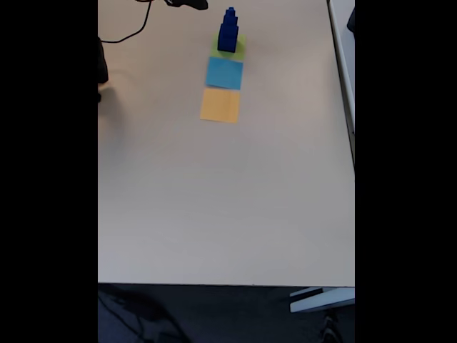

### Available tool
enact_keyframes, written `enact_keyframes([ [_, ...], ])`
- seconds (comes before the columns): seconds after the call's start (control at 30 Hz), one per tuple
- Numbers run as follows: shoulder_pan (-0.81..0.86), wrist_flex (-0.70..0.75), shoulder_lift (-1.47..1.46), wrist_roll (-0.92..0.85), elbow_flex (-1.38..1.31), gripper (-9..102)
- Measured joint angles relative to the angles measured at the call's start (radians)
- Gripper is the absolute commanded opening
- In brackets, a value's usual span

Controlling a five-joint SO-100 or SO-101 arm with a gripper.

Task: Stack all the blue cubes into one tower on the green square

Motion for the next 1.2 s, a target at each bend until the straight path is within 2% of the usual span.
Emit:
enact_keyframes([
  [0.13, 0.037, -0.063, 0.04, -0.155, 0.092, 0],
  [0.33, 0.043, -0.233, 0.098, -0.523, 0.247, 0],
  [0.47, 0.041, -0.295, 0.098, -0.634, 0.284, 0],
  [0.73, 0.055, -0.279, -0.009, -0.586, 0.259, 0],
  [0.9, 0.054, -0.163, -0.155, -0.54, 0.072, 0],
  [1.2, 0.049, 0.043, -0.351, -0.247, -0.193, 0],
])
